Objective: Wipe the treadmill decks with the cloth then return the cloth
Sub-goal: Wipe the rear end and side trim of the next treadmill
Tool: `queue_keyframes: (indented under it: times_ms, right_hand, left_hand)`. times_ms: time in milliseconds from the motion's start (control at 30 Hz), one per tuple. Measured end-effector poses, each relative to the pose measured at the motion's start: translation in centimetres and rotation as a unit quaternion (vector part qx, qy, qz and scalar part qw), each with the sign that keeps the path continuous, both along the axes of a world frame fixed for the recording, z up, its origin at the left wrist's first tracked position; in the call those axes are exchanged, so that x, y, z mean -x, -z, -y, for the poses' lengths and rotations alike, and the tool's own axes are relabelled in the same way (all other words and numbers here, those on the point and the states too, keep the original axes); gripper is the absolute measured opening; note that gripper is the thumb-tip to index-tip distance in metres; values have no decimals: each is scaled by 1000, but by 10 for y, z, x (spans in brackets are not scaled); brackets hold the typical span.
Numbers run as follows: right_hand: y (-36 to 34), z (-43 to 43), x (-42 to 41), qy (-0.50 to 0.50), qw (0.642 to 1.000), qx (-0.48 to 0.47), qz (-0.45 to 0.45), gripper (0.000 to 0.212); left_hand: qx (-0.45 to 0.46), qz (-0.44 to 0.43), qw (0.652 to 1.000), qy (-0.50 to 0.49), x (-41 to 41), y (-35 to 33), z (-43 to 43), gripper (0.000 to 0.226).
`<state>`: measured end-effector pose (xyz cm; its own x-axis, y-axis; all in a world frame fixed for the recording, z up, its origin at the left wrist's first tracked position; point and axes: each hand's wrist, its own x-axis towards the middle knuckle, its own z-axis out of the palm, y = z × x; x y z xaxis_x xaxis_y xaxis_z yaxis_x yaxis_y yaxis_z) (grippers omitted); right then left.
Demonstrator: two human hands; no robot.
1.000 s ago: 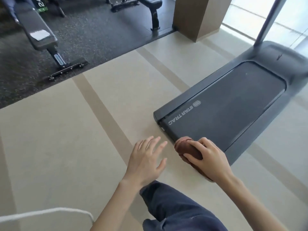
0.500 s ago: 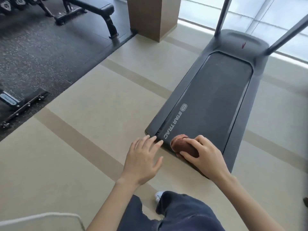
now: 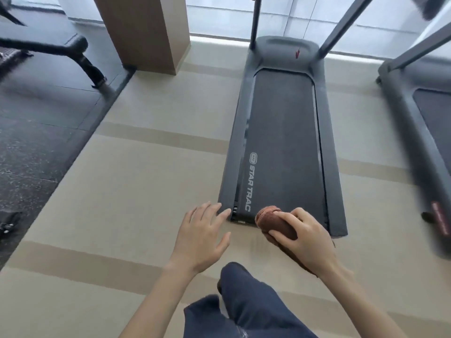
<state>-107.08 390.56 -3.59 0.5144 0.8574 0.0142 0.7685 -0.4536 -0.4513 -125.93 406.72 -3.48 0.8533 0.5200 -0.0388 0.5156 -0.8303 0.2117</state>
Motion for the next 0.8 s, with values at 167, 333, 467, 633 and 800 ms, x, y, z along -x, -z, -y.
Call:
queue_keyframes:
  times_ms: [167, 333, 467, 633, 800]
  right_hand:
    - [8, -38, -15, 76, 997, 10, 17, 34]
    - [30, -94, -50, 151, 988, 10, -15, 45]
    - [48, -131, -79, 214, 975, 10, -53, 47]
    - [52, -167, -111, 258, 964, 16, -60, 47]
    - [50, -176, -130, 352, 933, -3, -71, 46]
  left_hand:
    - [3, 3, 996, 93, -41, 5, -58, 49]
    - [0, -8, 989, 150, -96, 11, -131, 52]
    - [-8, -34, 979, 200, -134, 14, -184, 51]
    - [14, -58, 970, 234, -191, 24, -237, 55]
    - [25, -52, 953, 296, -248, 32, -259, 54]
